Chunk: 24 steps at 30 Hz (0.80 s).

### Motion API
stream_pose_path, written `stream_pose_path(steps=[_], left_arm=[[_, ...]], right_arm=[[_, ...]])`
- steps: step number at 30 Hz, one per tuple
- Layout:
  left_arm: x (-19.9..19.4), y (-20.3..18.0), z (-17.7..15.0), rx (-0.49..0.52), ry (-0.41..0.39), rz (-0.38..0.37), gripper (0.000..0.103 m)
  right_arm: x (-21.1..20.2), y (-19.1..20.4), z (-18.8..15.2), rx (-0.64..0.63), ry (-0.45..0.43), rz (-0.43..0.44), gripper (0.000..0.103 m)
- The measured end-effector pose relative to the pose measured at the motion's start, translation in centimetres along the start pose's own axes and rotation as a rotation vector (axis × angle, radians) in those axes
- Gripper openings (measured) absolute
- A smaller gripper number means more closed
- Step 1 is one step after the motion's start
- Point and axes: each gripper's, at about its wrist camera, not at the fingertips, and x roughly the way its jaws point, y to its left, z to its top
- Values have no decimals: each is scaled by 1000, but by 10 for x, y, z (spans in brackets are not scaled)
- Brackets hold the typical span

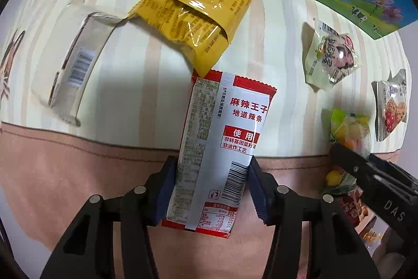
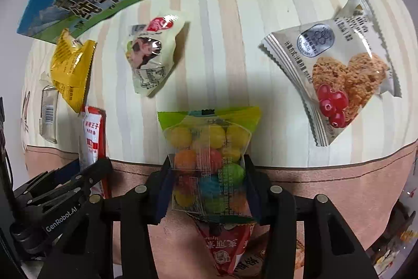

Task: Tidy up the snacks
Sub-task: 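Carry both packets into the cardboard box and open both tools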

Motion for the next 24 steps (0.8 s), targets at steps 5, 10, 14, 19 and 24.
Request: stream_pose_path(steps=[5, 10, 14, 19, 24], left_arm=[[-20, 3, -8, -11, -14, -48, 48], [-57, 11, -6, -44, -40, -154, 48], [-101, 12, 4, -46, -106, -207, 48], [-158, 10, 10, -27, -191, -274, 48], [-189, -7, 58, 10, -234, -300, 49]], right_arm=[[-15, 5, -14, 24, -26, 60, 50], [-41, -1, -18, 55, -48, 155, 50], [-71, -9, -7, 64, -80, 215, 50], [-117, 1, 14, 54, -157, 282, 50], [-170, 15, 62, 28, -251, 314, 50]])
